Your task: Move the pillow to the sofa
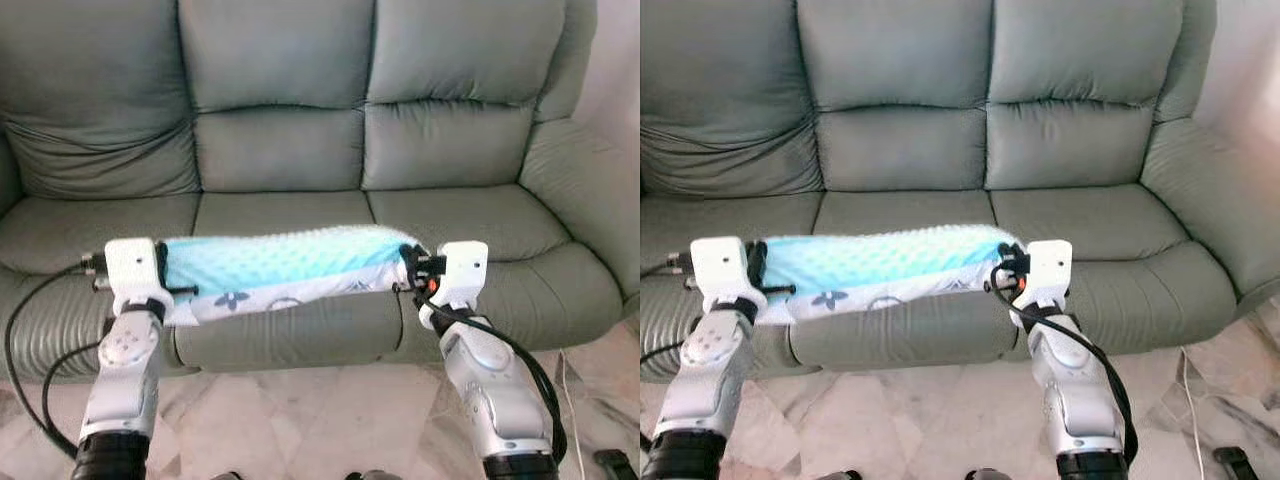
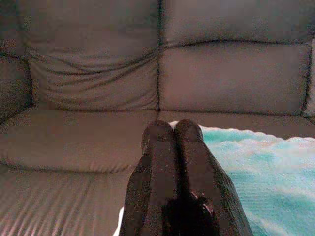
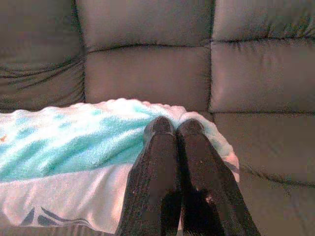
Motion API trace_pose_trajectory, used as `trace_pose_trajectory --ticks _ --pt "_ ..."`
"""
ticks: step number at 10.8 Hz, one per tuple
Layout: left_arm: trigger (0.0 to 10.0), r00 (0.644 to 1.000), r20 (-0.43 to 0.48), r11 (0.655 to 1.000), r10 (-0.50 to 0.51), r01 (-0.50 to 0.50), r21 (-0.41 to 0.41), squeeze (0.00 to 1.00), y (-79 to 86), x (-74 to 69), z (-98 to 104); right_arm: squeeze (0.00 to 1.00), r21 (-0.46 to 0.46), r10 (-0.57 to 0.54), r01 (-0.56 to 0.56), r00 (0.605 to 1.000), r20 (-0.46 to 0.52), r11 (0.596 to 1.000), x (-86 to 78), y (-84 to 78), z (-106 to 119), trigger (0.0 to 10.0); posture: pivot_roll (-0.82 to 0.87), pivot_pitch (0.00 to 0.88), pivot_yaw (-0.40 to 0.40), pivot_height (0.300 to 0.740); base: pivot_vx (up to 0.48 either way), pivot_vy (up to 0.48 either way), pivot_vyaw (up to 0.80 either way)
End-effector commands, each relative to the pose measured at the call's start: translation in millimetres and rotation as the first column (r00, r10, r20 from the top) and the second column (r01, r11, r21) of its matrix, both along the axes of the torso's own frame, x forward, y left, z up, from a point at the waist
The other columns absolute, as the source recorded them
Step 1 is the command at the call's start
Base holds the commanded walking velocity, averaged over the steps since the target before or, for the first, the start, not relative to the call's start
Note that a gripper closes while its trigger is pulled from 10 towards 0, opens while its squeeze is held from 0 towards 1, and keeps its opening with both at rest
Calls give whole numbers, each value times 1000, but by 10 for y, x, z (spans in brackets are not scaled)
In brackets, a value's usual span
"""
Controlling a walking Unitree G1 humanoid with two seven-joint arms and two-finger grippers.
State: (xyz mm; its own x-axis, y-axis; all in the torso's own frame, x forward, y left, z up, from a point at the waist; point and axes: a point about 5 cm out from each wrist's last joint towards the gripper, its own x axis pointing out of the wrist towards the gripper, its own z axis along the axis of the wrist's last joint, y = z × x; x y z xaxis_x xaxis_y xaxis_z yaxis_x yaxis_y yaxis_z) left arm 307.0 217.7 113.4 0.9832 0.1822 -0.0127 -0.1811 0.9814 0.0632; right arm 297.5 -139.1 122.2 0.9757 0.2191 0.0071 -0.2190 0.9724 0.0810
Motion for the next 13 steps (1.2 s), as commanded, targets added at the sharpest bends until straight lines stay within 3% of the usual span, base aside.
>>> trace_pose_trajectory --ticks 1,3,7,9,13 --pt "10000 1000 15 999 23 -24 38 0 61 -10 34 0 -15 19 -19 999 41 1000 15 41 76 10000 -108 113 -15 740 0 0 800" --pt "10000 1000 20 999 20 -21 28 0 41 -3 47 0 3 17 -17 999 38 1000 19 53 78 10000 -111 120 -9 740 0 0 800" --pt "10000 1000 4 1000 0 0 4 0 -15 1 8 0 26 -11 10 998 65 1000 81 58 158 10000 -118 126 -13 740 0 0 0" --pt "10000 1000 -1 1000 -25 25 -11 0 -68 5 -30 0 25 -29 27 997 76 999 47 47 175 10000 -121 127 -16 740 0 0 0" --pt "10000 999 24 999 -32 32 -12 0 -112 21 -6 0 -21 -46 47 998 43 999 -138 -132 51 10000 -140 130 -17 740 76 0 0"
